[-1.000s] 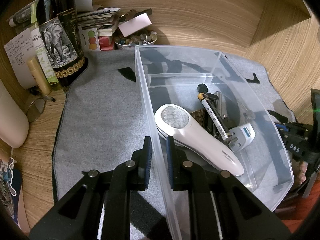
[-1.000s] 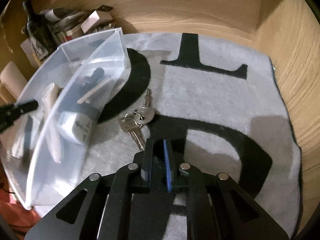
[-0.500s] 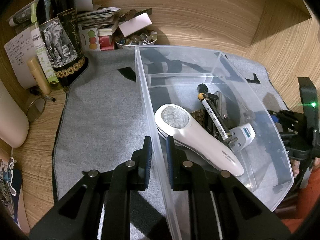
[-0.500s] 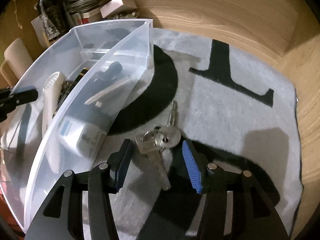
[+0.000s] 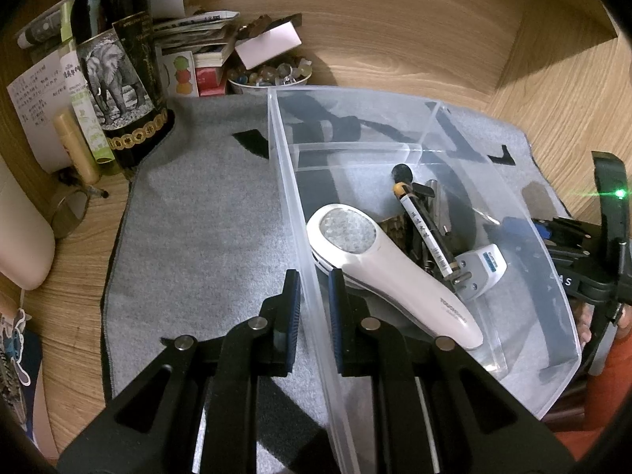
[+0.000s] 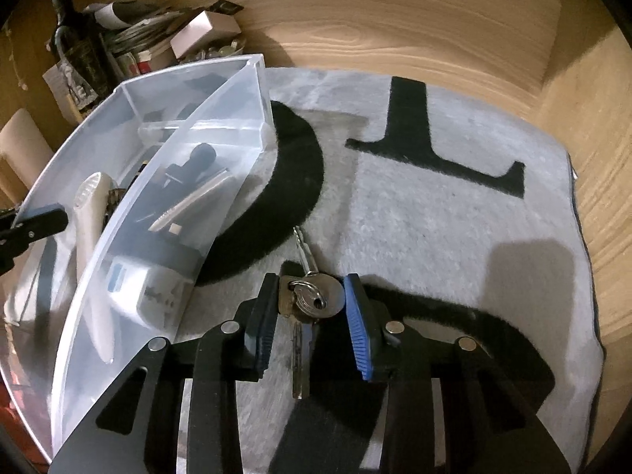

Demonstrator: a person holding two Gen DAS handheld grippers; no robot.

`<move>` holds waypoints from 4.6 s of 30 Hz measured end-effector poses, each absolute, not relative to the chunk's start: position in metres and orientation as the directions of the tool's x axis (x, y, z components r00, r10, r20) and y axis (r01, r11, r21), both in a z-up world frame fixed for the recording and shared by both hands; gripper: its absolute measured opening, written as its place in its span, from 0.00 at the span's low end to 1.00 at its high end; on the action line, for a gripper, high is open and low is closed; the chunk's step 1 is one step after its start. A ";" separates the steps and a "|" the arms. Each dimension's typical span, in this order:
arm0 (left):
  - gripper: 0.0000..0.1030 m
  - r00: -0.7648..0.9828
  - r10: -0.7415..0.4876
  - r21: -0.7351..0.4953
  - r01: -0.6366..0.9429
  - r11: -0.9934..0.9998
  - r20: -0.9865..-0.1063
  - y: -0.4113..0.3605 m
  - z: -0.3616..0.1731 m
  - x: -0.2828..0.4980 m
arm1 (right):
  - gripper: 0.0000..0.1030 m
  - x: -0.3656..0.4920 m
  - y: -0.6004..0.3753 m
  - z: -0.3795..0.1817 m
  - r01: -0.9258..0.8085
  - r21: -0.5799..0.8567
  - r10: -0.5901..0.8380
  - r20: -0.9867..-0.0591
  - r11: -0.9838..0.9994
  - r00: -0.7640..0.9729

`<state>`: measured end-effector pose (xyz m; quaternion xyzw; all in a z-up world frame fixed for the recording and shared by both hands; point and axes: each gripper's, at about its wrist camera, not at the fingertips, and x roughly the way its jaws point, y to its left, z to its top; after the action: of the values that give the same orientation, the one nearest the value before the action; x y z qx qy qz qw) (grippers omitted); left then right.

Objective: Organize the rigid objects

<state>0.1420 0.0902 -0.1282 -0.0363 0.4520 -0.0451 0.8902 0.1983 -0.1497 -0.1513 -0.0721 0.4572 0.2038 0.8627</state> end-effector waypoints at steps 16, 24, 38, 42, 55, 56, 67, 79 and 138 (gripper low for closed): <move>0.13 0.590 -0.110 -0.101 0.049 0.994 -0.800 0.088 -0.130 0.144 | 0.28 0.178 -0.154 -0.078 -0.420 0.002 0.310 -0.676 0.908 0.668; 0.13 0.590 -0.110 -0.100 0.049 0.994 -0.800 0.088 -0.130 0.144 | 0.29 0.171 -0.129 -0.041 -0.491 -0.007 0.394 -0.587 0.871 0.707; 0.13 0.589 -0.108 -0.097 0.052 0.994 -0.801 0.088 -0.129 0.145 | 0.29 0.180 -0.063 -0.061 -0.639 0.000 0.490 -0.643 0.769 0.589; 0.13 0.589 -0.108 -0.096 0.052 0.994 -0.801 0.088 -0.129 0.145 | 0.27 0.190 -0.058 -0.080 -0.650 0.018 0.475 -0.698 0.760 0.536; 0.13 0.586 -0.109 -0.097 0.052 0.994 -0.803 0.088 -0.129 0.146 | 0.39 0.190 -0.059 -0.087 -0.667 0.060 0.455 -0.776 0.743 0.437; 0.13 0.588 -0.108 -0.096 0.050 0.994 -0.802 0.088 -0.128 0.146 | 0.44 0.188 -0.062 -0.085 -0.663 0.054 0.454 -0.770 0.747 0.449; 0.64 0.695 -0.040 -0.038 0.018 0.999 -0.718 0.090 -0.093 0.129 | 0.83 0.161 -0.097 -0.053 -0.611 -0.008 0.446 -0.676 0.792 0.587; 0.95 0.878 -0.005 -0.006 0.002 1.000 -0.478 0.062 -0.033 0.072 | 1.00 0.110 -0.150 -0.009 -0.470 -0.017 0.390 -0.532 0.883 0.751; 1.00 0.963 -0.013 0.008 0.016 1.000 -0.271 0.016 -0.004 0.002 | 1.00 0.050 -0.165 0.013 -0.443 -0.073 0.376 -0.419 0.894 0.827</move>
<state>0.0016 0.0155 -0.0044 0.0048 0.1367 -0.0072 0.9906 0.0504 -0.1654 0.0134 -0.0839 0.2010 0.2150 0.9520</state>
